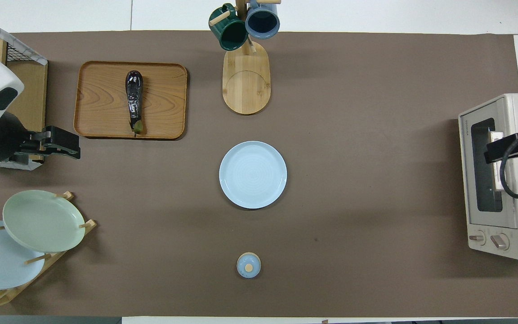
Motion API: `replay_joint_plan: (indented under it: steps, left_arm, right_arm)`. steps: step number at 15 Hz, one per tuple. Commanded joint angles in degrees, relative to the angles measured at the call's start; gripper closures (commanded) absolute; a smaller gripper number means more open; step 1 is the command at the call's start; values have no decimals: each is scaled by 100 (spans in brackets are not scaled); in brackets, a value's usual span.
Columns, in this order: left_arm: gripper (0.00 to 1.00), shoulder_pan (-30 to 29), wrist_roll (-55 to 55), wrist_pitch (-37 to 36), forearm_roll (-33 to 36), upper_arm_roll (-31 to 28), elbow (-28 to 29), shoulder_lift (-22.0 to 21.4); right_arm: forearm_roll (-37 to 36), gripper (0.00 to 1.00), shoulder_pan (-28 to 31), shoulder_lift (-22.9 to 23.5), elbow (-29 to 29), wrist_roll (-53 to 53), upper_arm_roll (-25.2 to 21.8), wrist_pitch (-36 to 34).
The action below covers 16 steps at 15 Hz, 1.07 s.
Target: Put eggplant into oven
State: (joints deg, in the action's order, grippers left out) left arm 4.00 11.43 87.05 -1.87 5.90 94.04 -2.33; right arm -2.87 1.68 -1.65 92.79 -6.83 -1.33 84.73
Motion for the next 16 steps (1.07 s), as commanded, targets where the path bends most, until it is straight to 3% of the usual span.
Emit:
replay_joint_plan:
  steps: [1, 8, 12, 16]
  left_arm:
    - [0, -5, -10, -65, -68, 8, -53, -4]
    - [0, 4, 17, -39, -68, 8, -53, -22]
    - [0, -40, 8, 585, -68, 8, 53, 13]
    - [0, -49, -1, 918, -59, 8, -184, 539]
  right_arm:
    - [173, 0, 61, -81, 99, 59, 27, 70]
    - [173, 0, 61, -81, 99, 59, 27, 70]
    - [173, 0, 61, -81, 99, 59, 27, 70]
    - [173, 0, 61, -81, 99, 59, 27, 70]
